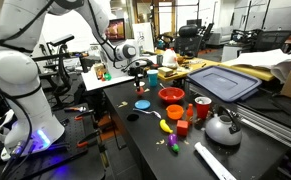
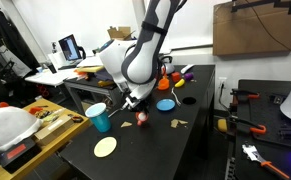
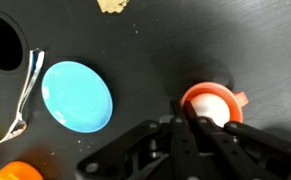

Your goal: Move the left red cup to the right

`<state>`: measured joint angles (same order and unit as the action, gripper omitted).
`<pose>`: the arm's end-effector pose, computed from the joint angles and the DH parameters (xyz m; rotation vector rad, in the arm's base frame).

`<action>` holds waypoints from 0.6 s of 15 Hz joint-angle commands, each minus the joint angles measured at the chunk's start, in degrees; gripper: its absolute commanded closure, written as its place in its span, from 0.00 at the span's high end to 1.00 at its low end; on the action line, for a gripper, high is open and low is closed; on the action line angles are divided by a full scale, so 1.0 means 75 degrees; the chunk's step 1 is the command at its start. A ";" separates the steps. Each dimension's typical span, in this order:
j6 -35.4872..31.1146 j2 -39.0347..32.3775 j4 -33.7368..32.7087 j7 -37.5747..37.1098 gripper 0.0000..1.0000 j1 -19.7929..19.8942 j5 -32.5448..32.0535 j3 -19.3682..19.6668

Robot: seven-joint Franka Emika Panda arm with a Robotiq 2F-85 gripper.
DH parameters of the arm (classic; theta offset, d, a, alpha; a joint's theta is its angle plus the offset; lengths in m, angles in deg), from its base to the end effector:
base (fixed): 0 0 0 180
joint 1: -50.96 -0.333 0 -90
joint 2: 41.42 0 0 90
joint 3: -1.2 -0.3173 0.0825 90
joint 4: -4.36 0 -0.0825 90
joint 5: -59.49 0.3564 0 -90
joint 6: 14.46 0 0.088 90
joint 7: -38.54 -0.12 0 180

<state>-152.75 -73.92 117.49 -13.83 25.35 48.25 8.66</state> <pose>0.5538 0.1799 0.1814 2.8455 -0.6158 0.0101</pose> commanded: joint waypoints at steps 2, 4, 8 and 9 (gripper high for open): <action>0.0112 0.0692 0.0567 -0.0879 0.01 0.0221 -0.0415 0.0161; 0.0152 0.0843 0.0657 -0.1071 0.01 0.0345 -0.0508 0.0202; 0.0223 0.1071 0.0811 -0.1383 0.01 0.0613 -0.0621 0.0190; 0.0259 0.1117 0.0835 -0.1439 0.01 0.0680 -0.0648 0.0174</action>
<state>-151.91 -68.92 120.92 -20.50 29.52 45.20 10.25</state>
